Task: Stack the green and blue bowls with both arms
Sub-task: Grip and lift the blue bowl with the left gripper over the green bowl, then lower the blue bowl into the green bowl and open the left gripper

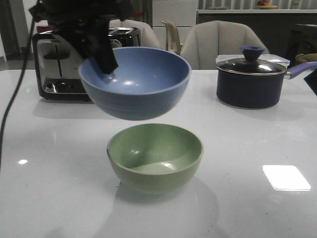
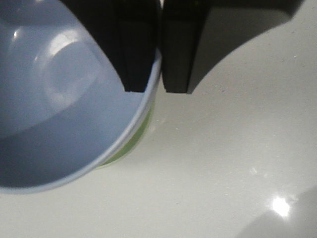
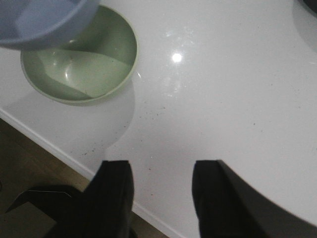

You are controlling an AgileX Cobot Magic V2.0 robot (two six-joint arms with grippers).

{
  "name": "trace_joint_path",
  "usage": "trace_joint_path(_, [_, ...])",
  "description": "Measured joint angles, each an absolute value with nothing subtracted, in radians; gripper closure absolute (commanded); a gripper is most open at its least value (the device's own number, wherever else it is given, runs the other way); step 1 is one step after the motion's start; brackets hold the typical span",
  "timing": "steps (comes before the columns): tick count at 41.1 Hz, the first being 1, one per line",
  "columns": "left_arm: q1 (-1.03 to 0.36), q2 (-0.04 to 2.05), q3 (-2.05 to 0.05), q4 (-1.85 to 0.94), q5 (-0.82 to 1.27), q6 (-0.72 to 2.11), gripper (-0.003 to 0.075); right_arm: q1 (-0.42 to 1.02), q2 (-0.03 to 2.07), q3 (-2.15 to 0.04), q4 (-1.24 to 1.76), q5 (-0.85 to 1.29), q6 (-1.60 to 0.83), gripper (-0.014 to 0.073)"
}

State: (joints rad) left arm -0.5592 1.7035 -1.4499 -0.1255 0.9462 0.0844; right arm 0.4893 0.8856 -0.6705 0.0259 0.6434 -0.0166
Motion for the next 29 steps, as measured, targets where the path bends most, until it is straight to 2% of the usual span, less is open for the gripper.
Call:
trace_joint_path(20, [-0.592,1.871,-1.45,-0.151,0.874,0.084,0.0608,0.489,0.886,-0.67,0.026,0.643,-0.017,0.0208])
trace_joint_path(24, [-0.592,1.883,-1.45,-0.147,0.87,0.084,0.0524,0.489,0.886,-0.67,0.026,0.643,-0.017,0.0208])
trace_joint_path(29, [-0.592,1.887,-1.45,-0.145,0.861,0.084,0.0339,0.489,0.886,-0.67,0.026,0.643,-0.017,0.0208])
